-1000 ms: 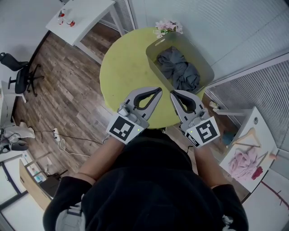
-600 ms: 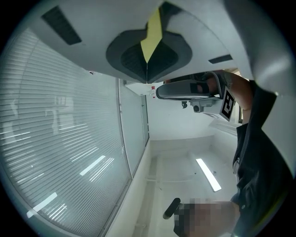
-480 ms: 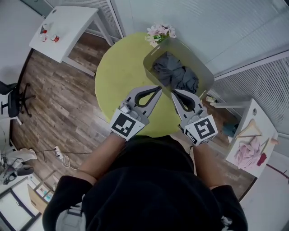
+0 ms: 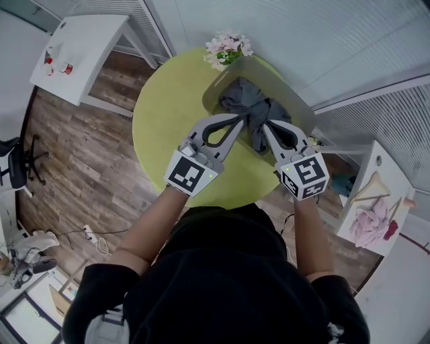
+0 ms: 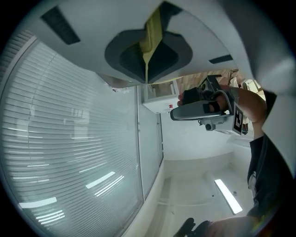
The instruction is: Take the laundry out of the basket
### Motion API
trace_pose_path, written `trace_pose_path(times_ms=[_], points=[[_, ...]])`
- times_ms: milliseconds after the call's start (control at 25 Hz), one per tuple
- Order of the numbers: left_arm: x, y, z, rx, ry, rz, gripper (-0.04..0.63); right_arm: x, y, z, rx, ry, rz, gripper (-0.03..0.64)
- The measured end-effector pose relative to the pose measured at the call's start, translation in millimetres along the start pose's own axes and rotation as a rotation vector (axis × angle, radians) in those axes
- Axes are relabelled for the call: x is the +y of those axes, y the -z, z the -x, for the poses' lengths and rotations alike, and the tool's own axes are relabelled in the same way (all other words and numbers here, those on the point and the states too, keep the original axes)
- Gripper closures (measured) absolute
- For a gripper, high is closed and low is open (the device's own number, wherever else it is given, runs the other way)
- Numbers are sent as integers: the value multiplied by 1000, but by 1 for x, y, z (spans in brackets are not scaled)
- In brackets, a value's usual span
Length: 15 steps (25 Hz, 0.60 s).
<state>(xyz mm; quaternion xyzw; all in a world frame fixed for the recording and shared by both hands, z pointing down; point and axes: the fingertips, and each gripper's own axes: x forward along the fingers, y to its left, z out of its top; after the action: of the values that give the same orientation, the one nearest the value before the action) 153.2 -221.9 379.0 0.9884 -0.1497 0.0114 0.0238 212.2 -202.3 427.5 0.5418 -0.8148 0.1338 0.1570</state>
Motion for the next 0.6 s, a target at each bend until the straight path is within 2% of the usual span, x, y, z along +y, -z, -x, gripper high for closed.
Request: trace_pose_path(times_ms=[320,600], points=[[21,16,-50,-17,43,-23,586,-52,46,-36,212,1,30,583],[31,37,-87,-12,79,-51,586,-68,89,-66,410,-41,77,506]])
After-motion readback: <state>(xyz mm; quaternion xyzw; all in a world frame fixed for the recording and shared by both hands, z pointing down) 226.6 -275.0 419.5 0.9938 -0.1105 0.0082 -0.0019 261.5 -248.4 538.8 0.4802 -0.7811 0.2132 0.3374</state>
